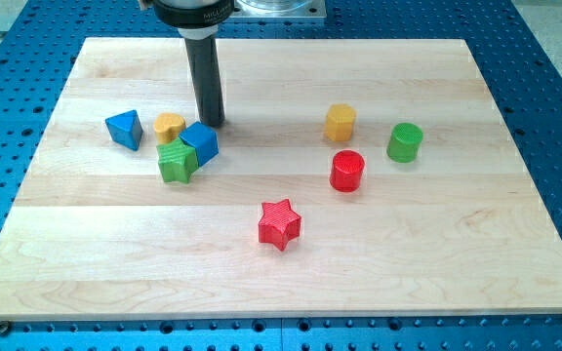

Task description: Adjust the blue triangle into the group of blocks

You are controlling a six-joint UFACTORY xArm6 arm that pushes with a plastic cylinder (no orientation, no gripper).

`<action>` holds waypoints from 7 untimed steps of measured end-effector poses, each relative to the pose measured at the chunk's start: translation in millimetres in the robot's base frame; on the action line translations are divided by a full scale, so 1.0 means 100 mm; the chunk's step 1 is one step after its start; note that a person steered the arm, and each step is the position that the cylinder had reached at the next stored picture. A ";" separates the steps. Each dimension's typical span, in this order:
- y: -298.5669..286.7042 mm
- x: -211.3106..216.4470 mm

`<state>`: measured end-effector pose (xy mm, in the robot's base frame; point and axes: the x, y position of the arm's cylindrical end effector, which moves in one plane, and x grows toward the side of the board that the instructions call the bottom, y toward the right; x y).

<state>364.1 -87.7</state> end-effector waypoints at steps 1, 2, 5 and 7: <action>0.00 0.00; 0.02 0.03; 0.12 0.16; -0.38 -0.42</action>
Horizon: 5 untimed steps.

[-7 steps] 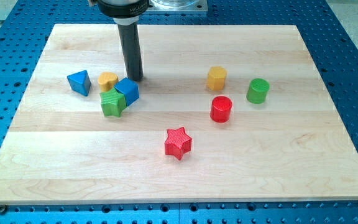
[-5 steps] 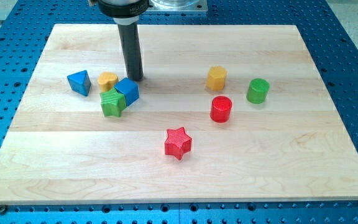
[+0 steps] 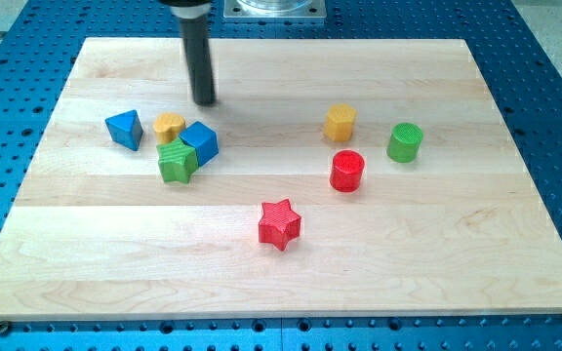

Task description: Adjust the blue triangle into the group of blocks

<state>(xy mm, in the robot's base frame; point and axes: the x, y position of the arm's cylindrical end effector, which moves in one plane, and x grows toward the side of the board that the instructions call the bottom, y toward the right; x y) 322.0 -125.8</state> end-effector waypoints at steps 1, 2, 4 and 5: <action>-0.61 0.15; -0.80 0.51; -0.25 0.98; -0.31 0.79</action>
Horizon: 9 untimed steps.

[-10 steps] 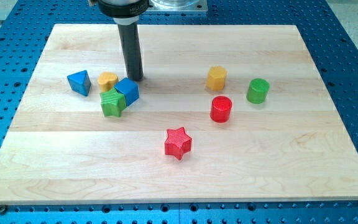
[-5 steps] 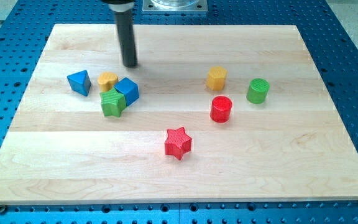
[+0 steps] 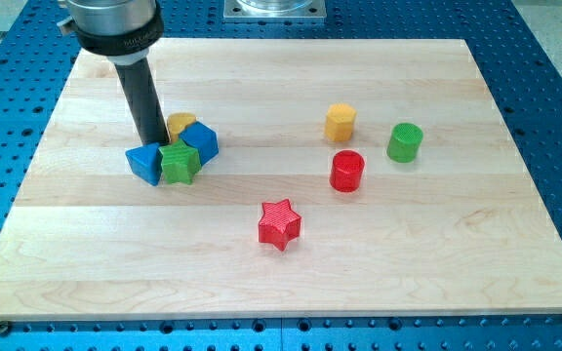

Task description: Adjust the blue triangle into the group of blocks

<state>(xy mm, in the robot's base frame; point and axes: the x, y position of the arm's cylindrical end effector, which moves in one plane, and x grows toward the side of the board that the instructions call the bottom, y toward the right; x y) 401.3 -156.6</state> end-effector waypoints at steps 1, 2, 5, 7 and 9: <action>0.27 -0.19; 0.36 -0.40; 0.74 -0.32; 0.38 -0.09; 1.35 -0.43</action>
